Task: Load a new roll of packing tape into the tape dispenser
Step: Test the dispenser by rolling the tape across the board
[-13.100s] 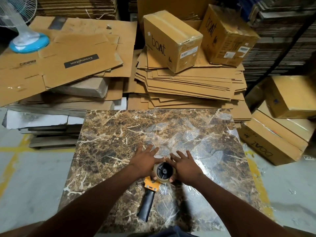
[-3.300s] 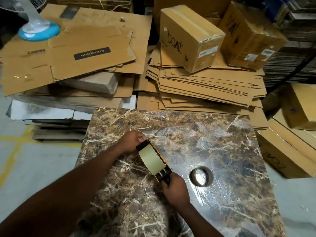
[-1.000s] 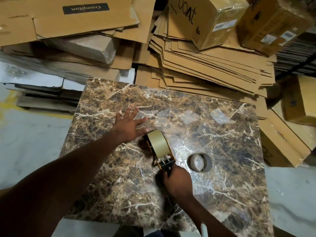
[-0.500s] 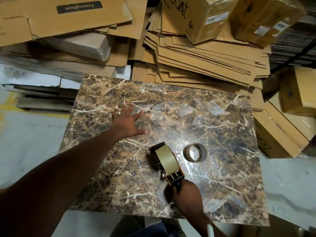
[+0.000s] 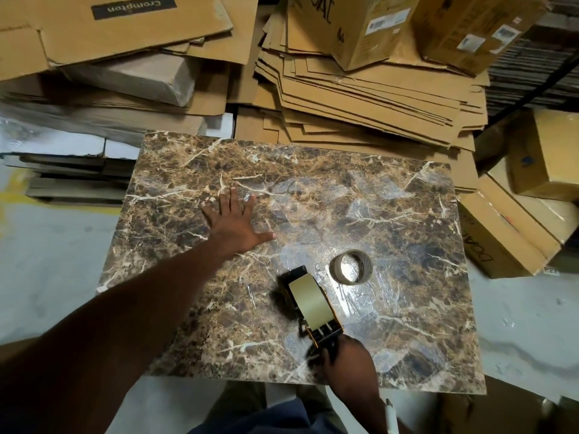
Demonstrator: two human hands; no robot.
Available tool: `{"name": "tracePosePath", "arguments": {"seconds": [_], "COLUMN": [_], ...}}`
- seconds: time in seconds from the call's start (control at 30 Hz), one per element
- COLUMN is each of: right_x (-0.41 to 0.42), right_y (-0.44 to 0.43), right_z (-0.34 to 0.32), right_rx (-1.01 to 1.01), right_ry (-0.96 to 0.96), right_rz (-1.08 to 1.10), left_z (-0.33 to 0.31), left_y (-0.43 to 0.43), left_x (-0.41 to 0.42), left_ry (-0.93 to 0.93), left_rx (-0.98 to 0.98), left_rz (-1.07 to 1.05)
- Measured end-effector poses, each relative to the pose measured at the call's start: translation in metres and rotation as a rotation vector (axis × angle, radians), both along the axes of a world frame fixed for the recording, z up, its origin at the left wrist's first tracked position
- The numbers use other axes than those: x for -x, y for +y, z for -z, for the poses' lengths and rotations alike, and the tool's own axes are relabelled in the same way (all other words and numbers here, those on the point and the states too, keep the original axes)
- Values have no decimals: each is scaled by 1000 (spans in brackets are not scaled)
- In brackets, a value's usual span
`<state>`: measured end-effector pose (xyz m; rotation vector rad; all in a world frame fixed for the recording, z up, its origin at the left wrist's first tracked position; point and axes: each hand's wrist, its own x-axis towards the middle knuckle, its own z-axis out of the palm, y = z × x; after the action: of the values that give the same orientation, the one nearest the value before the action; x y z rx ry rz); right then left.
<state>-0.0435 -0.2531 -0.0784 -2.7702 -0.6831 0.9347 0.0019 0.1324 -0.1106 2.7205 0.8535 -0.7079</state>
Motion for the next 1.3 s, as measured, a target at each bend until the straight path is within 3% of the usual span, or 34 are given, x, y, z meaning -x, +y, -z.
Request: {"name": "tracePosePath", "arguments": {"seconds": [0.2,0.37,0.63,1.1,1.3], "right_x": [0,0,-5,-21,-32], "right_y": [3,7,17,44,65], "right_z": [-12,-22,-39,-75,-103], "right_rx": [-17,-7,44,232,372], "right_ry": [28,1,33,104,75], "right_rz": [18,6,-31,-145,-145], "left_z": [13,22,16,40,37], "left_y": [-46,-89,-92,-81,-81], "left_x": [25,44,44,58,58], "left_ry": [-159,-104,-85,-312,-266], "left_rx": [-101,-30,7,34,38], "left_rz": [199,360,344,330,338]}}
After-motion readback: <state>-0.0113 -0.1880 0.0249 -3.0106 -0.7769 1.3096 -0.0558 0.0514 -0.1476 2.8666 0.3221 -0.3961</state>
